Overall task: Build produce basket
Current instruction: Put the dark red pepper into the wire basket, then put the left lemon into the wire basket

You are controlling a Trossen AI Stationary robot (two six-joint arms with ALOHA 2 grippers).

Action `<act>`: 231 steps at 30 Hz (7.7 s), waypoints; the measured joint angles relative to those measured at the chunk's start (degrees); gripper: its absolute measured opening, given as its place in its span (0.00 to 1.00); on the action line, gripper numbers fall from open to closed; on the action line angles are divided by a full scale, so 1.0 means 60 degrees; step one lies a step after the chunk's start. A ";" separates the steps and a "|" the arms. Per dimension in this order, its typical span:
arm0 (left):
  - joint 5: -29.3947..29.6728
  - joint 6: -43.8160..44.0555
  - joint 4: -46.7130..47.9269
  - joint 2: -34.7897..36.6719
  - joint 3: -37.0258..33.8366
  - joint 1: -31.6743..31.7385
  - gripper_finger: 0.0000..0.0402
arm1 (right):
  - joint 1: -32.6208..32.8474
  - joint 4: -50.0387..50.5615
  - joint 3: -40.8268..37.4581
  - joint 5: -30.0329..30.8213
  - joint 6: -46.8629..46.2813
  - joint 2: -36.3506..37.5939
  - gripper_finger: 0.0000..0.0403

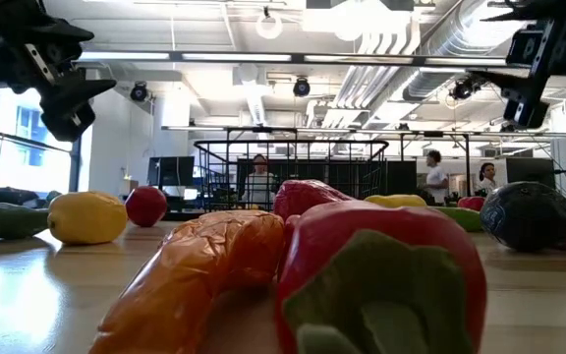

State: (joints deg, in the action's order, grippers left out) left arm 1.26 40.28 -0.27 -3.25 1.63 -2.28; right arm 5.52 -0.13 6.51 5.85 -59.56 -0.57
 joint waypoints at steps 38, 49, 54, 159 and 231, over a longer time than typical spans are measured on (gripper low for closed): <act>0.0004 0.0512 0.0000 0.0000 0.0000 -0.0008 0.60 | 0.1092 0.8727 0.7495 -0.0955 -0.2874 -0.8425 0.61; 0.0004 0.0512 0.0000 0.0000 0.0000 -0.0008 0.60 | 0.1093 0.9293 0.7495 -0.1815 -0.3036 -0.9251 0.62; 0.0004 0.0512 0.0000 0.0000 0.0000 -0.0004 0.60 | 0.1093 0.9541 0.7495 -0.1989 -0.2945 -0.9748 0.62; 0.0706 0.0512 0.0000 0.0000 0.0000 0.0003 0.60 | 0.0926 1.0576 0.8850 0.3739 -0.6655 -1.2704 0.28; 0.1705 -0.1186 0.4136 -0.4869 0.5085 -0.0001 0.60 | -0.3315 0.3819 1.0337 0.3562 0.3422 -1.5015 0.52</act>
State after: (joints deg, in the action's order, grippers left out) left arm 11.49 33.16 24.55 -32.46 32.14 -2.28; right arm -14.37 22.79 68.53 27.22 -39.03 -90.66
